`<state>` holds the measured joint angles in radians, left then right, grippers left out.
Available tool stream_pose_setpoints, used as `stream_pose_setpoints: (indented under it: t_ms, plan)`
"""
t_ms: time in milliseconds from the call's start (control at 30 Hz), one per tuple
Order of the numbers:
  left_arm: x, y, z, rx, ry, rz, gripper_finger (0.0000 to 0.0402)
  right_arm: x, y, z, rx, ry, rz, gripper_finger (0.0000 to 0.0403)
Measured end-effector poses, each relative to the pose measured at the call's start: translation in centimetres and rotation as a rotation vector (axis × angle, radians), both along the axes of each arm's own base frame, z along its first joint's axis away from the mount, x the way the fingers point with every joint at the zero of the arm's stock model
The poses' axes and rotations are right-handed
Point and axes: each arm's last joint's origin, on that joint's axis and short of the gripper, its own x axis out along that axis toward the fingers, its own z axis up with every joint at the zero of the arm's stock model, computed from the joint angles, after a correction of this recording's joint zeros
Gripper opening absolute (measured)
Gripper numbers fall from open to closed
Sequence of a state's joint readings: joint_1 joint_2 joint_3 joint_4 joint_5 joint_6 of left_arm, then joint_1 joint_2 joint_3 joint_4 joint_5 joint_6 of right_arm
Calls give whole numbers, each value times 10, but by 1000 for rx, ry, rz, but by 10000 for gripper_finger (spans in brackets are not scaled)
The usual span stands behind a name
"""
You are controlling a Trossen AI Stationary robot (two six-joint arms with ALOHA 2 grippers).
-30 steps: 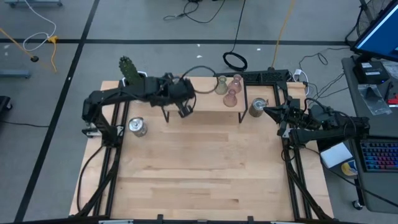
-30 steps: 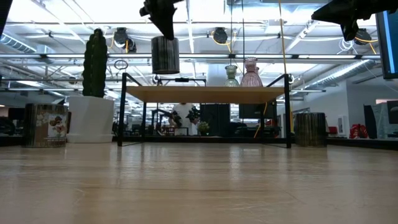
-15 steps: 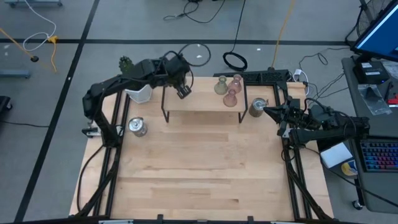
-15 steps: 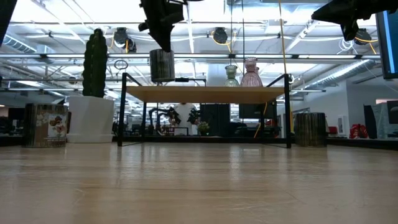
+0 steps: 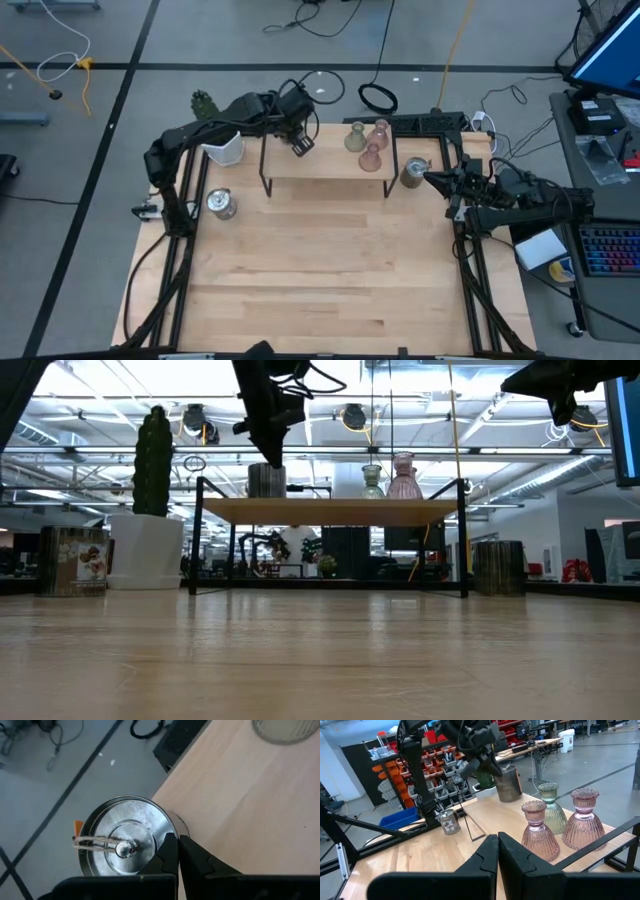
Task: Pick & Place candle stick holders
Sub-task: Put the orange scented candle on the shelf
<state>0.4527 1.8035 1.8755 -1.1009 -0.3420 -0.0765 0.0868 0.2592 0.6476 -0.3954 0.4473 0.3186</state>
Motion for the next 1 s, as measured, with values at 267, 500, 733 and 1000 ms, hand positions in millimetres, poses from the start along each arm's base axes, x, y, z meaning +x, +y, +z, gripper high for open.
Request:
stream_pose_setpoints:
  t_ms: [267, 500, 733, 1000]
  plan:
    - [4, 4, -8, -8, 21, 9, 0, 0, 0, -1, 1, 5, -1, 4]
    - [3, 5, -8, -16, 16, 33, 0, 0, 0, -1, 2, 5, -1, 4]
    - [3, 3, -8, -26, 12, 44, 0, 0, 0, -1, 3, 4, -1, 4]
    - [2, 0, -7, -35, 9, 43, 0, 0, 0, -1, 9, 2, -2, 4]
